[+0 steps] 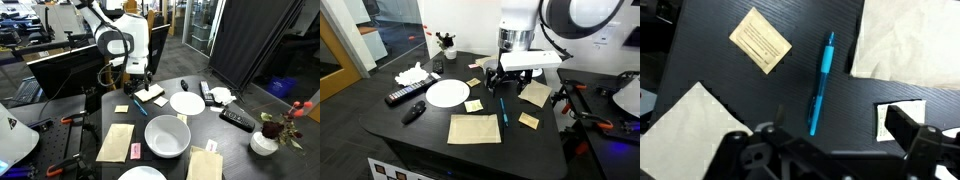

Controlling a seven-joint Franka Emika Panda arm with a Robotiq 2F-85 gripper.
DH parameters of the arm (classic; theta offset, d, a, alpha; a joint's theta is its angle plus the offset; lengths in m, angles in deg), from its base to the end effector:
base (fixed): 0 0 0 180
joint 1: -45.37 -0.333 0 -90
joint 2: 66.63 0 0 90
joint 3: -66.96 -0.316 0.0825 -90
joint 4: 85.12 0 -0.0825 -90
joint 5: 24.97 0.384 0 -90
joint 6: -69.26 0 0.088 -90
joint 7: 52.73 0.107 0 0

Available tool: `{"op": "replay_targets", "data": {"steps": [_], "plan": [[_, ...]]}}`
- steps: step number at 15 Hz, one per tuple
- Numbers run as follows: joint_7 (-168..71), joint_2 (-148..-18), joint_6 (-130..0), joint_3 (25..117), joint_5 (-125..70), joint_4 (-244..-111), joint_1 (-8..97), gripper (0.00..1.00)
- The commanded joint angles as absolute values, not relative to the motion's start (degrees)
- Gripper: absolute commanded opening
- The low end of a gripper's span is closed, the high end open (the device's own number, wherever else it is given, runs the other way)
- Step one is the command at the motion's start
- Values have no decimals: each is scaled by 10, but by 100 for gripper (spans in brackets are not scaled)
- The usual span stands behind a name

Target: Put the marker in the bowl

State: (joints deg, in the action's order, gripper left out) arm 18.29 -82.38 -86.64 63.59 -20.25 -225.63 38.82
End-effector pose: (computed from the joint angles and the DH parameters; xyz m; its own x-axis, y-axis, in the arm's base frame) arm 0.4757 0.0814 0.1890 0.4138 -0.9091 -0.0491 -0.9103 -0.4139 -0.0081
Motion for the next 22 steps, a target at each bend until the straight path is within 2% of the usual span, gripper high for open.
{"op": "replay_targets", "data": {"steps": [1, 22], "plan": [[177, -823, -865, 648, -195, -2256, 375, 100], [253, -900, -976, 720, -211, -2262, 297, 100]]}}
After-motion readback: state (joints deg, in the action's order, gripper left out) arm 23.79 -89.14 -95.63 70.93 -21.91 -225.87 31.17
